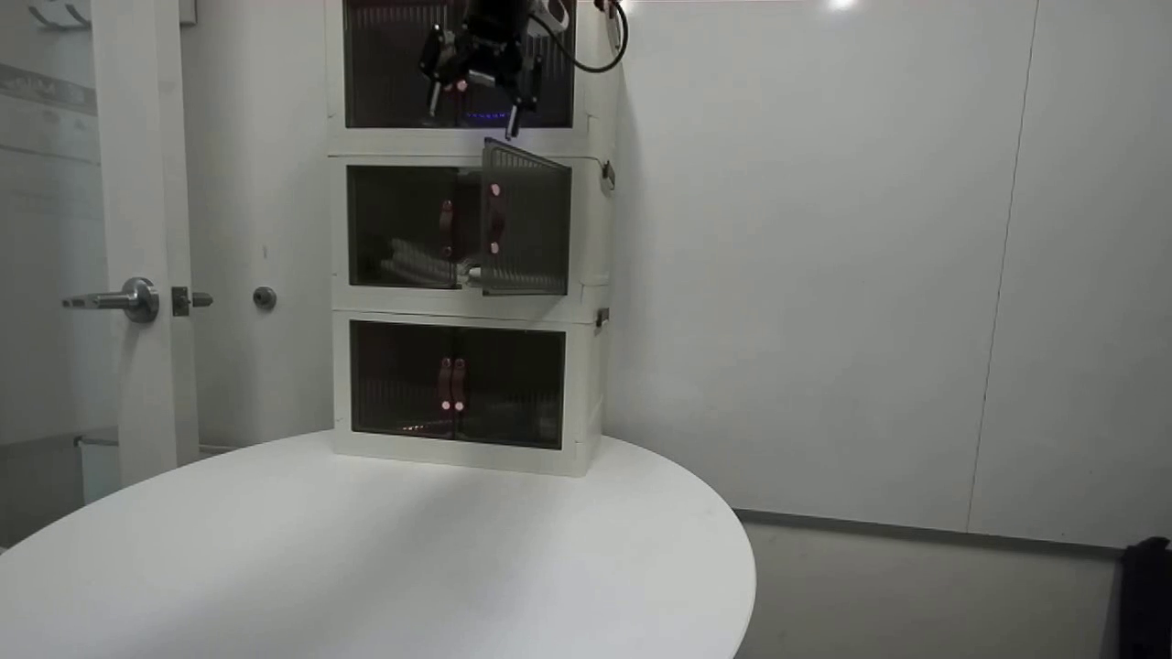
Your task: Open the doors of the second cabinet, remove one towel and put it on the table
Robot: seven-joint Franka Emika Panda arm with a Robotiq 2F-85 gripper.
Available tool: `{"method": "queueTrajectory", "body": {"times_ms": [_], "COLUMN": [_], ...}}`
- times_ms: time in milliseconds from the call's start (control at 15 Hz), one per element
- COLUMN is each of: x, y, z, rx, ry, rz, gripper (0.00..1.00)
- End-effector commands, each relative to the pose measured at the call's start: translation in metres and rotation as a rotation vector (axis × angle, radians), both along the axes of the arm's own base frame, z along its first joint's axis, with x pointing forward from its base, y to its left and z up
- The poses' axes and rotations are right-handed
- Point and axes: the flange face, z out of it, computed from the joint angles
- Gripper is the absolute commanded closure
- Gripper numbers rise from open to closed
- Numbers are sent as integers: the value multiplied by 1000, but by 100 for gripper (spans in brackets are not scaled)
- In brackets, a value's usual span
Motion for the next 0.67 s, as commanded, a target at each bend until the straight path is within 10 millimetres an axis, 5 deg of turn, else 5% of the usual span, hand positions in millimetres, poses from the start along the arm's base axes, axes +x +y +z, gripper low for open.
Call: {"method": "queueTrajectory", "body": {"times_ms": [0, 333, 600], "x": [29, 47, 34], "y": [-16, -34, -59], "z": [-17, -22, -18], "rx": [-30, -122, -235], "ry": [-77, -174, -139], "rz": [-178, -391, -459], "gripper": [0, 0, 0]}}
